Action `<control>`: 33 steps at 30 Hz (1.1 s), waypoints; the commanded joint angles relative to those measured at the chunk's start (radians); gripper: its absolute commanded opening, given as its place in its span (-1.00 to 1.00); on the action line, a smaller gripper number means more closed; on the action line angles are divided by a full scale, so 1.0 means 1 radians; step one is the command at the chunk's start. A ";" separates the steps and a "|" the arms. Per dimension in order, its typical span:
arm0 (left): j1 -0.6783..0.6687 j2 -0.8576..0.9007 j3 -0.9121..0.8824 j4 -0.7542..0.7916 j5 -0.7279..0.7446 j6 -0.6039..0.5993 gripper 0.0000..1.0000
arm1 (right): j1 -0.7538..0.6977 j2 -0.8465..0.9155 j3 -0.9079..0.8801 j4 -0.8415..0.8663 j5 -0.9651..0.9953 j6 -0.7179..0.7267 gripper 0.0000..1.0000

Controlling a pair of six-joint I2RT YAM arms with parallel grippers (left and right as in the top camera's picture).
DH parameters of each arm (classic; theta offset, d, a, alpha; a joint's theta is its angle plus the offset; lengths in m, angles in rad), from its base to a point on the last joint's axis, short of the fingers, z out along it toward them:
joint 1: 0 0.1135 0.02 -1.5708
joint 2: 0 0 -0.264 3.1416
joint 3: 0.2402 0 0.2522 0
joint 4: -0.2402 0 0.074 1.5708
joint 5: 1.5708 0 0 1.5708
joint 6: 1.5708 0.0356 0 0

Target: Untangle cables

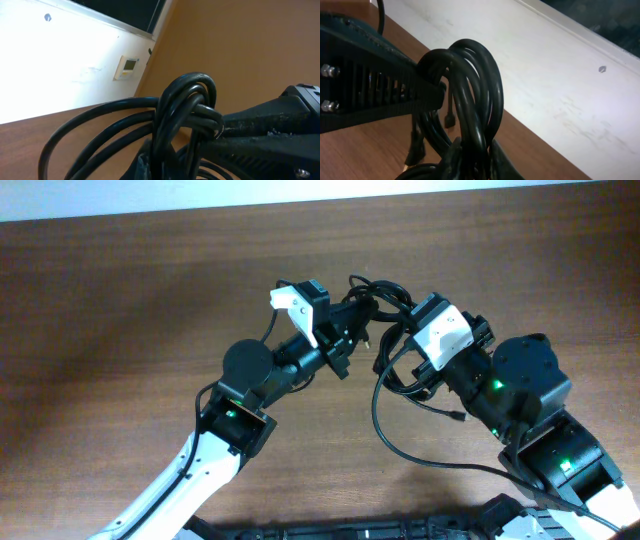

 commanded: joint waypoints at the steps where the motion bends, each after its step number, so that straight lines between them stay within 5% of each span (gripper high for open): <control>1: -0.009 -0.009 0.009 0.034 0.051 -0.027 -1.00 | 0.003 -0.001 0.005 0.003 -0.082 -0.015 -0.70; 2: -0.009 -0.009 0.009 0.042 0.050 -0.041 -1.00 | 0.003 -0.001 0.005 0.003 -0.088 -0.015 -0.89; 6: 0.015 -0.009 0.009 0.039 0.008 -0.077 -1.00 | 0.003 -0.004 0.005 0.003 -0.113 -0.014 -0.92; 20: 0.145 -0.009 0.009 0.040 -0.146 -0.826 -1.00 | 0.003 -0.080 0.005 -0.013 -0.117 0.042 -0.92; 25: 0.154 -0.009 0.009 0.040 -0.182 -1.069 -1.00 | 0.003 -0.080 0.005 -0.011 -0.121 0.232 -0.92; 27: 0.154 -0.009 0.009 0.040 -0.223 -1.175 -1.00 | 0.003 -0.080 0.005 -0.011 -0.120 0.430 -0.92; 30: 0.154 -0.009 0.009 0.040 -0.206 -1.173 -1.00 | 0.003 -0.080 0.005 -0.011 -0.120 0.541 -0.92; 33: 0.154 -0.009 0.009 0.040 -0.202 -1.002 -1.00 | 0.003 -0.080 0.005 -0.012 -0.118 0.551 -0.92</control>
